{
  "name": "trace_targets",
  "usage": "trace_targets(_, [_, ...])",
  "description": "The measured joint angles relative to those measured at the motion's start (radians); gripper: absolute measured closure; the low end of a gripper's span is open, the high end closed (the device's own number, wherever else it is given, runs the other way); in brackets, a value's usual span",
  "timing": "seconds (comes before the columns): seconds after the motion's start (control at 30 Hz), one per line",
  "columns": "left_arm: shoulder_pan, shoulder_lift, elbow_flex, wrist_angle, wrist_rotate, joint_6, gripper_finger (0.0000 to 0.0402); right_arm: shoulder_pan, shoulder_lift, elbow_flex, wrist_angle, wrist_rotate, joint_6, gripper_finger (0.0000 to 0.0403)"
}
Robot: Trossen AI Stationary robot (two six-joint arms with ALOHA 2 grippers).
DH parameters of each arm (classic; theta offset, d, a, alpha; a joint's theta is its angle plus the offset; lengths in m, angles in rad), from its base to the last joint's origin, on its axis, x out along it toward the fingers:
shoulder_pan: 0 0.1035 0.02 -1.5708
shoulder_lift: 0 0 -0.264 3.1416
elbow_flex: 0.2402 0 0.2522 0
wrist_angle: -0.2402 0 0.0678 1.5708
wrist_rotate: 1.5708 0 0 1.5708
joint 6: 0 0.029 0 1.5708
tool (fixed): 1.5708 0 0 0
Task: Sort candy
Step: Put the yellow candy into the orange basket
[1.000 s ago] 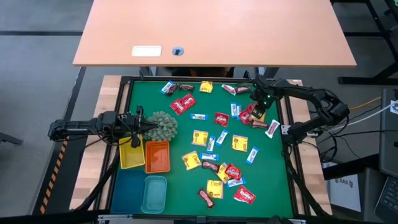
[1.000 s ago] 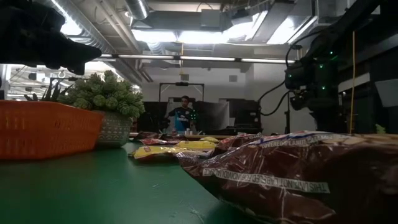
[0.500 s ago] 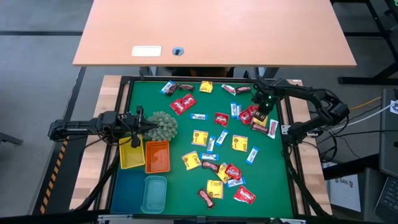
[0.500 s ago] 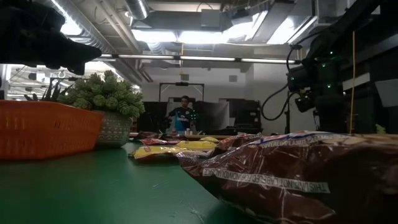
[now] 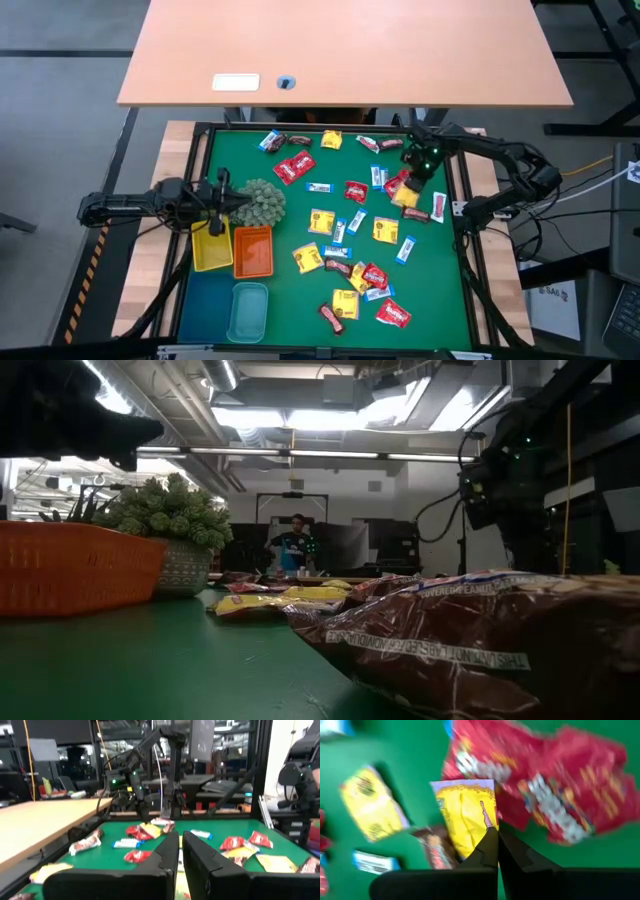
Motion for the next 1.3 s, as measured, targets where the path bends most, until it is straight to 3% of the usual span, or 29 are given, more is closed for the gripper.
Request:
trace_targets(0.23, [0.000, 0.000, 0.000, 0.052, -0.037, 0.001, 0.0350, 0.042, 0.000, 0.086, 0.093, -0.097, 0.003, 0.0402])
trace_targets(0.6, [0.000, 0.000, 0.000, 0.067, -0.104, -0.001, 0.0301, 0.302, 0.000, 0.177, 0.345, -0.137, 0.058, 0.0403])
trace_targets(0.87, [0.000, 0.000, 0.000, 0.066, -0.104, -0.002, 0.0301, 0.510, 0.000, 0.196, 0.692, -0.129, 0.179, 0.0403])
trace_targets(1.03, [0.000, 0.000, 0.000, 0.066, -0.105, -0.002, 0.0305, 0.639, 0.014, 0.196, 0.921, -0.026, 0.235, 0.0403])
trace_targets(1.3, [0.000, 0.000, 0.000, 0.065, -0.105, -0.002, 0.0305, 0.792, 0.155, 0.196, 1.324, 0.014, 0.252, 0.0403])
